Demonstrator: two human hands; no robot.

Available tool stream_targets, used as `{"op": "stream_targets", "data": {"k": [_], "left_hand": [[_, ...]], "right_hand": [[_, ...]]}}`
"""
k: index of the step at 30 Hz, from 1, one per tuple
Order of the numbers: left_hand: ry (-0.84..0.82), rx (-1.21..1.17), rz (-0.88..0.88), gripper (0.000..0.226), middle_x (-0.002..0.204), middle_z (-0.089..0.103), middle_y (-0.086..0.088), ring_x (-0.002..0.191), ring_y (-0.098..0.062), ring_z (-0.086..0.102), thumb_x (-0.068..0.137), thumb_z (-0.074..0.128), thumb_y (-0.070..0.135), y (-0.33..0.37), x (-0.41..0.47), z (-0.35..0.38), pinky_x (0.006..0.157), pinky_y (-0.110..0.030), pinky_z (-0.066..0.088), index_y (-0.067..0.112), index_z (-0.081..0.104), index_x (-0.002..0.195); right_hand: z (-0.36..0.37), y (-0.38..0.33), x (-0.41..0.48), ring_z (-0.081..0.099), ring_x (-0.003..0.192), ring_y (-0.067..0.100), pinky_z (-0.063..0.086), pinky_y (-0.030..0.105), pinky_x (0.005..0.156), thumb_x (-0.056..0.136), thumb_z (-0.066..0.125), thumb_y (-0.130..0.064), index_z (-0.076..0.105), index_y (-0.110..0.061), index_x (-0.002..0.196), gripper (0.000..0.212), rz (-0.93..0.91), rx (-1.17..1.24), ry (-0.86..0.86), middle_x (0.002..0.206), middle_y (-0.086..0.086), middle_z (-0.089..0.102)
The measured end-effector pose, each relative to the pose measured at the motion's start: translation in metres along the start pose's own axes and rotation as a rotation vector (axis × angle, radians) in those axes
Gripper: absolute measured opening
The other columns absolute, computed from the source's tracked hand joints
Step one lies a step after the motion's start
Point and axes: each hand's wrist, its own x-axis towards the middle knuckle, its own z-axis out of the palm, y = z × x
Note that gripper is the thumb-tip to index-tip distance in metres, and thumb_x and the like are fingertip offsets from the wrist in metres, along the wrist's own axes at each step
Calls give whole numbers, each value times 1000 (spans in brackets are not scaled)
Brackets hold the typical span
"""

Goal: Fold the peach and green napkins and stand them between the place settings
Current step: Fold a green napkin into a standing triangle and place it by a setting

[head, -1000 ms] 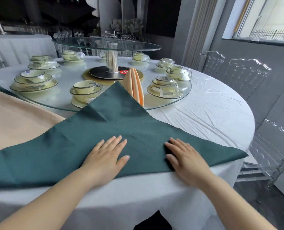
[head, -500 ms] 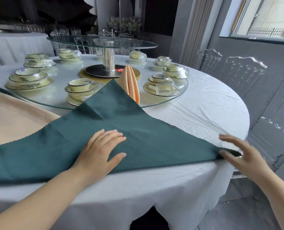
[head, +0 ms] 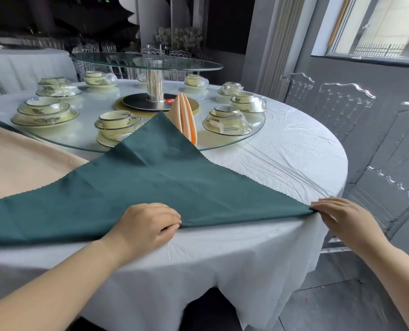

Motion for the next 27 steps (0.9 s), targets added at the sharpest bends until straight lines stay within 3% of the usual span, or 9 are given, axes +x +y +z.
{"op": "stream_targets", "data": {"k": [5,7,9,11,14,18,21,25,27], "left_hand": [[-56,-134,-52,26,62,68,14,67,-2,58,69,48,24,22,-13,-15,53,-16,43,19,69,54],[-92,-234,-49,24,65,68,17,68,2,60,68,50,26,34,-21,-19,54,-15,46,21,70,57],[-127,-294,-56,26,74,70,18,77,4,59,71,48,29,40,-22,-22,60,-12,46,23,73,67],[-192,-287,-180,49,106,66,19,104,8,49,76,31,42,40,-12,-25,83,-1,34,25,71,98],[-338,-100,-411,97,149,17,20,137,6,7,58,-11,60,25,-7,-17,101,-5,-8,31,23,143],[-542,17,-428,104,154,-9,12,140,-1,-11,49,-22,56,20,-5,-10,104,-18,-15,29,-2,147],[-584,31,-393,102,154,-12,12,139,-1,-14,49,-22,55,16,-3,-5,103,-19,-18,30,-4,146],[-595,5,-358,101,153,-14,14,133,6,-21,50,-22,56,12,0,-4,102,-18,-21,31,-5,146],[-593,-47,-356,98,153,-11,16,122,13,-22,53,-21,57,9,0,-5,100,-15,-21,32,-4,146]], "right_hand": [[-46,8,-6,56,75,-22,34,-8,79,71,69,-5,62,-61,69,57,227,520,-45,73,-45,58],[-71,15,-6,61,79,-12,39,-2,82,75,68,-18,66,-56,67,39,232,620,-3,79,-31,67],[-92,14,-4,66,86,8,47,12,83,78,61,-51,70,-48,78,9,286,690,-100,90,-9,73],[-101,12,0,66,86,15,50,20,82,64,57,-75,71,-40,83,43,321,704,-120,90,-7,73],[-98,-8,36,61,62,-1,46,1,65,74,70,-32,72,-36,66,10,359,906,-39,68,-19,70],[-62,-30,90,57,51,-8,46,6,64,79,62,2,66,-16,76,18,459,986,-50,51,-21,63],[-33,-50,124,53,49,-7,43,13,68,83,58,1,63,-10,81,12,453,944,-110,56,-14,63],[0,-86,163,36,40,-1,26,9,42,85,59,-3,52,-9,62,25,398,860,-196,60,2,43],[15,-100,179,37,54,6,24,12,41,85,60,-5,59,4,74,14,388,817,-228,69,8,44]]}}
